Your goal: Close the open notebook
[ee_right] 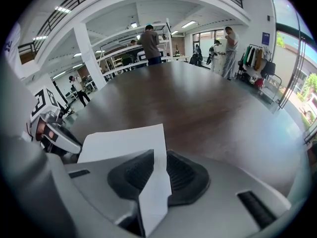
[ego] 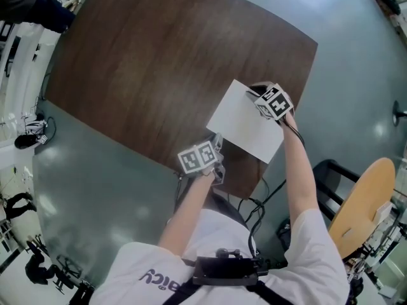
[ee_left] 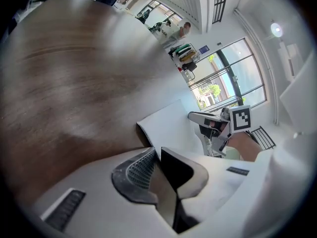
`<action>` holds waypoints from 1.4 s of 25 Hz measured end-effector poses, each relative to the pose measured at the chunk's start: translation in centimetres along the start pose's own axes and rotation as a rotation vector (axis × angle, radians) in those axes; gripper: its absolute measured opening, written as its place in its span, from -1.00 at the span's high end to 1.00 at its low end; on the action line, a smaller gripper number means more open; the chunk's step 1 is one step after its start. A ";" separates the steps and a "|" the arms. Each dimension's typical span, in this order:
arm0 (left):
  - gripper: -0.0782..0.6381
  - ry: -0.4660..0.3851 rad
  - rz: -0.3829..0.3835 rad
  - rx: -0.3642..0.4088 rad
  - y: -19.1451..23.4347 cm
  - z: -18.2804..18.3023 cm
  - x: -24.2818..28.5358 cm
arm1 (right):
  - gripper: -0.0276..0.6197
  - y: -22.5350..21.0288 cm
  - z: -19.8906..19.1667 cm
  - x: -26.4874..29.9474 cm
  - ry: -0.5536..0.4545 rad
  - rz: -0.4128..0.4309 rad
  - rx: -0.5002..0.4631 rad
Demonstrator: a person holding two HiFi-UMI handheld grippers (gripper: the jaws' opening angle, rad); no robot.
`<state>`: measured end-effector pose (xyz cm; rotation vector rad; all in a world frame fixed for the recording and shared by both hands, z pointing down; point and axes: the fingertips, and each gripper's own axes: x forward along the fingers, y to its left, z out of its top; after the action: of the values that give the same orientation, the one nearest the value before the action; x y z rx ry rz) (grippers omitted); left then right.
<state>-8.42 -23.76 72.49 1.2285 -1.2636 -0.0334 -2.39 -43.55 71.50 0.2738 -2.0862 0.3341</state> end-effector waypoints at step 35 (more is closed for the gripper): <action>0.77 -0.095 -0.187 1.141 -13.2 -4.6 -4.2 | 0.67 -1.7 -10.2 -13.2 -0.374 -0.306 0.444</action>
<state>0.80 -23.65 61.22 2.3302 -1.2519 0.5698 12.96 -40.84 65.41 0.9728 -2.2681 0.5943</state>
